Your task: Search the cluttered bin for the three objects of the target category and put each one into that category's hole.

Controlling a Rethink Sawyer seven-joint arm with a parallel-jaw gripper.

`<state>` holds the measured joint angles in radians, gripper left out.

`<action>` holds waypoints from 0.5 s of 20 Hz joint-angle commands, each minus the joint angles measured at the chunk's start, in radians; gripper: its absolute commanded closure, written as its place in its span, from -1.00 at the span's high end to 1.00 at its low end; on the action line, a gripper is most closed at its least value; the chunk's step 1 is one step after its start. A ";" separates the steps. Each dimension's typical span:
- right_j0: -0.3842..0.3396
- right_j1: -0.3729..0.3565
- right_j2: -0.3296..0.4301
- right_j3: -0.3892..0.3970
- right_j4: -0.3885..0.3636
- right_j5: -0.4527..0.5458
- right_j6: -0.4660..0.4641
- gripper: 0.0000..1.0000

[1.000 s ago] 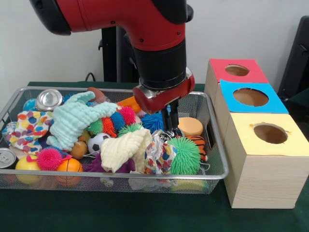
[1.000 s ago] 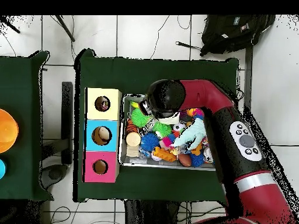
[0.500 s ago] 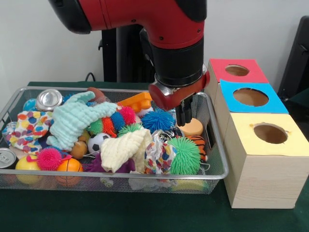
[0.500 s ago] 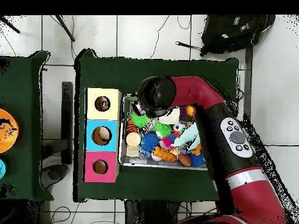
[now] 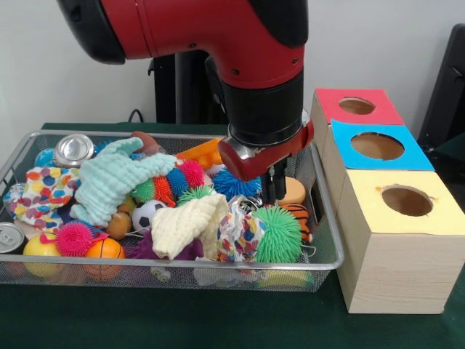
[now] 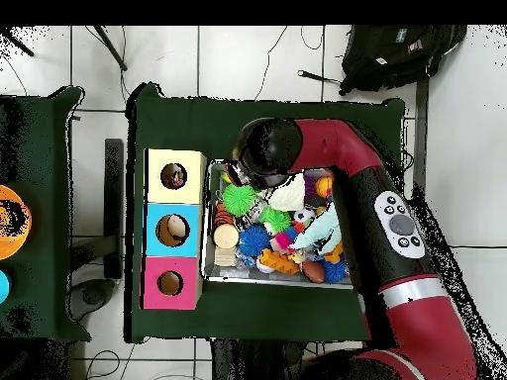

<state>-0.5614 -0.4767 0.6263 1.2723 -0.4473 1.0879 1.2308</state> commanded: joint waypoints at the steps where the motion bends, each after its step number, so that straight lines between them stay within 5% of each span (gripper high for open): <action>1: 0.005 0.057 -0.046 -0.109 -0.012 0.137 -0.055 -1.00; 6: 0.007 0.069 -0.041 -0.154 -0.013 0.167 -0.065 -1.00; 7: 0.006 0.071 -0.041 -0.158 -0.009 0.165 -0.046 1.00; 10: 0.009 0.075 -0.032 -0.175 -0.017 0.164 -0.071 1.00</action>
<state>-0.5613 -0.4396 0.6264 1.1702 -0.4473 1.1574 1.2308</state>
